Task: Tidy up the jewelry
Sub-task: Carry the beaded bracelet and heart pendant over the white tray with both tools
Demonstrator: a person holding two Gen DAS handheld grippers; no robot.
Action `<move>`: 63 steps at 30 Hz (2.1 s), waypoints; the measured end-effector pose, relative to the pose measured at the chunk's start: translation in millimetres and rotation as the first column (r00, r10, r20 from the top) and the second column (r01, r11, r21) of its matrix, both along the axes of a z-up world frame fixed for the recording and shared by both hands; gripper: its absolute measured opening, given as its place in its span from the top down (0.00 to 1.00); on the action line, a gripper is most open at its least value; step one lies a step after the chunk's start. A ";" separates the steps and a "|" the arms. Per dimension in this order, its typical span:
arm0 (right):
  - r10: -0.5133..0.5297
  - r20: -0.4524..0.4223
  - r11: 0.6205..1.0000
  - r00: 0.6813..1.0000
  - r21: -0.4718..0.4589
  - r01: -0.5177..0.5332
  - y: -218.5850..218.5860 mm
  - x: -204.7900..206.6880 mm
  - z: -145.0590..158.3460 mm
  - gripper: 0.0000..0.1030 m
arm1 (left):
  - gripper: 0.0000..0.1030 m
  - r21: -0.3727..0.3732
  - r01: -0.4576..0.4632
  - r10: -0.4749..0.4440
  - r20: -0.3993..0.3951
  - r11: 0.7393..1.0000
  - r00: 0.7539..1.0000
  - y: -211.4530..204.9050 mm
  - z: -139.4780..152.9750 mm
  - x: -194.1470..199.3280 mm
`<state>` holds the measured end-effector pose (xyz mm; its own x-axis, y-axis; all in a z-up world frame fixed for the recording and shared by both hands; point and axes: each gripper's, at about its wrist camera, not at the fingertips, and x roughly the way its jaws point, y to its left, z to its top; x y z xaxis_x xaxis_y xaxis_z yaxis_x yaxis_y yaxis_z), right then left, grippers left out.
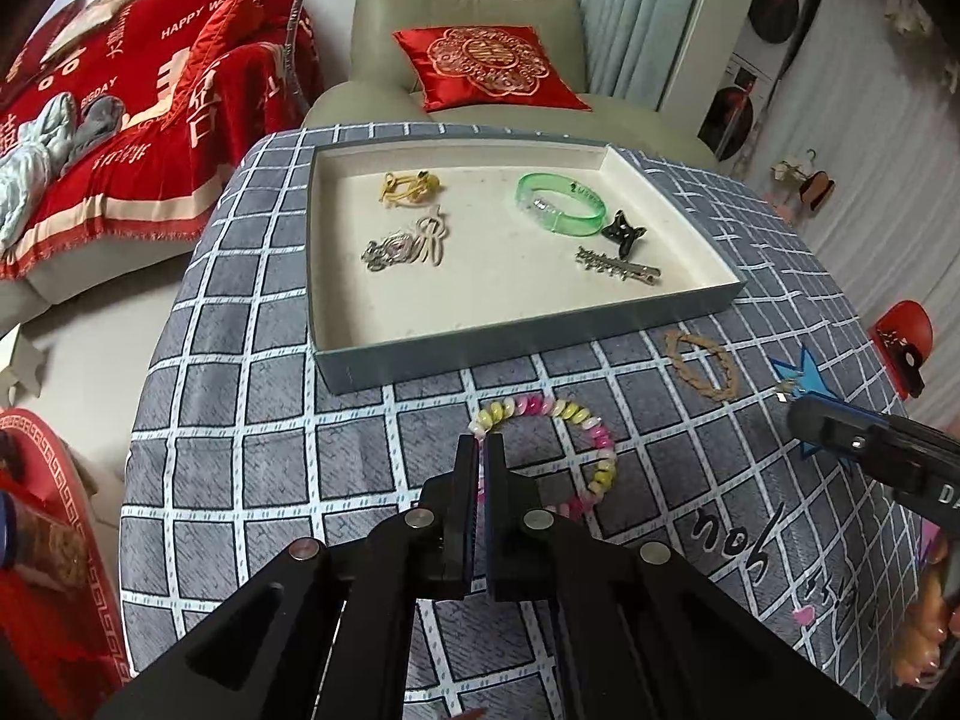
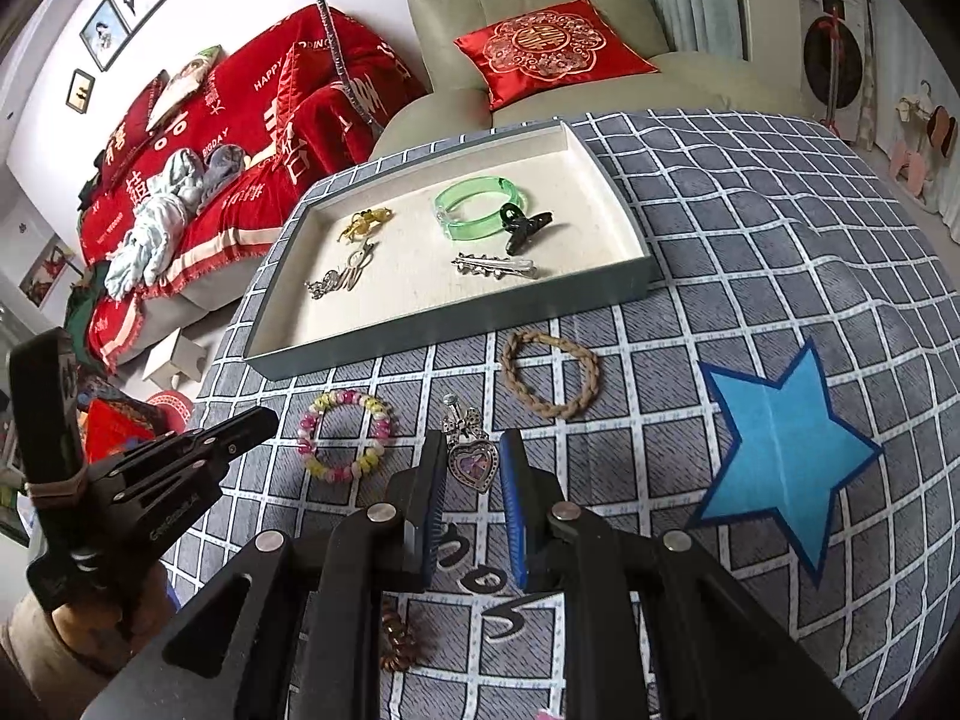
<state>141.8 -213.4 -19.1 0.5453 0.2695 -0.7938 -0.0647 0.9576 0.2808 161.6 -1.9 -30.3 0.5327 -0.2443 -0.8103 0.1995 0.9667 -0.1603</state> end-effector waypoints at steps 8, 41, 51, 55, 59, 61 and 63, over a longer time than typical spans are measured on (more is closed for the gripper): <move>-0.010 0.003 1.000 1.000 0.019 0.010 -9.6 -10.1 -1.9 0.81 | 0.00 0.106 -0.052 0.049 0.035 0.993 0.998 -6.1 -11.4 7.0; -0.042 0.061 0.999 0.997 0.034 0.040 -20.5 15.3 32.2 0.81 | 0.76 -0.063 0.061 -0.052 0.134 0.996 0.990 -5.5 53.3 40.1; -0.050 0.061 0.998 0.997 -0.035 0.052 -17.7 63.6 34.3 0.81 | 0.76 -0.064 0.045 -0.037 0.125 0.997 0.991 -14.7 59.7 93.9; -0.062 0.054 0.996 0.997 -0.062 0.066 -20.1 85.6 31.2 0.81 | 0.76 -0.048 0.045 -0.040 0.103 0.998 0.994 -24.1 45.6 109.9; -0.069 0.039 0.994 0.997 -0.085 0.072 -22.2 106.1 21.9 0.81 | 0.76 -0.017 0.045 -0.043 0.077 0.999 0.996 -31.8 28.1 124.7; -0.070 0.027 0.993 0.997 -0.094 0.072 -22.4 114.9 14.8 0.81 | 0.76 -0.002 0.044 -0.044 0.066 0.999 0.997 -33.9 18.9 130.9; -0.071 0.012 0.992 0.997 -0.105 0.072 -22.2 122.9 6.8 0.81 | 0.76 0.015 0.044 -0.045 0.057 0.999 0.997 -36.0 10.9 135.4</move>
